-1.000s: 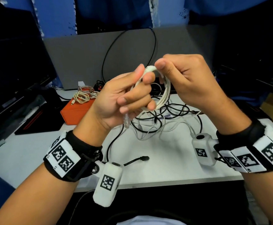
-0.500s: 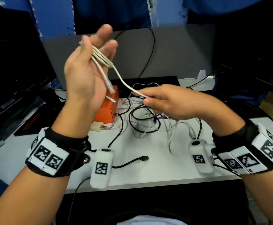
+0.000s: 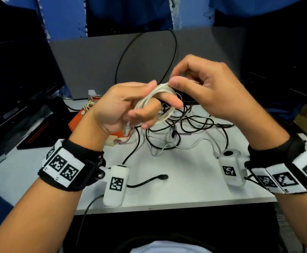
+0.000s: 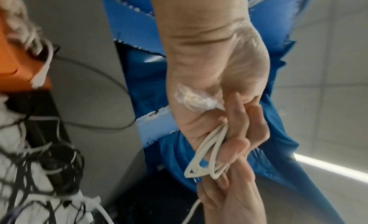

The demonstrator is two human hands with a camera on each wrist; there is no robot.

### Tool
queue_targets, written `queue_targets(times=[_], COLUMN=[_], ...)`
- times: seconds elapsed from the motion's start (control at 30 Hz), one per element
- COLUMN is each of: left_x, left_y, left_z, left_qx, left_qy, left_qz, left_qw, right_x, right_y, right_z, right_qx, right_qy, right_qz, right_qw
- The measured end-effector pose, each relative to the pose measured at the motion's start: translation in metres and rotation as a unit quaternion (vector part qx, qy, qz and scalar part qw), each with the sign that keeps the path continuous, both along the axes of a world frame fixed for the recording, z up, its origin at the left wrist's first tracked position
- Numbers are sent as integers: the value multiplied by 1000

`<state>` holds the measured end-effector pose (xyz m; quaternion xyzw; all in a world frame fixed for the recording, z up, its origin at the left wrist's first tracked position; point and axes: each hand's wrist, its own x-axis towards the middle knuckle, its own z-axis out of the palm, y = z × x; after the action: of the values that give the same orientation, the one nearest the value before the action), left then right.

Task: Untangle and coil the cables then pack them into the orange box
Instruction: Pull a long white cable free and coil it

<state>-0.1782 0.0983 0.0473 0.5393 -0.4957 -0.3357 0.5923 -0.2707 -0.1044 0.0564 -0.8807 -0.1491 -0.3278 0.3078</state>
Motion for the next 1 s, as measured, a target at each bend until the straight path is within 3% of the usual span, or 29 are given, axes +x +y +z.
queue_targets(times=[0.1, 0.23, 0.47, 0.73, 0.8, 0.93, 1.0], left_x=[-3, -9, -18, -31, -31, -12, 1], left_y=[-7, -15, -17, -15, -14, -4, 3], left_z=[-1, -6, -6, 2, 10, 24, 24], left_qx=[-85, -109, -93, -168, -230, -388, -426], left_qy=[111, 199, 230, 248, 281, 351, 353], left_qz=[-39, -77, -99, -127, -95, -18, 13], left_qw=[989, 971, 964, 946, 927, 852, 833], right_x=[3, 6, 6, -1, 3, 11, 15], right_y=[7, 13, 14, 17, 11, -15, -23], right_z=[-9, -17, -15, -6, -5, -8, -11], right_qx=[-45, -6, -24, 65, 91, -47, -96], right_qy=[11, 6, -14, -39, -16, 60, 131], right_qz=[-5, -13, -21, 87, 90, -6, -12], right_qw=[999, 1000, 999, 993, 992, 997, 987])
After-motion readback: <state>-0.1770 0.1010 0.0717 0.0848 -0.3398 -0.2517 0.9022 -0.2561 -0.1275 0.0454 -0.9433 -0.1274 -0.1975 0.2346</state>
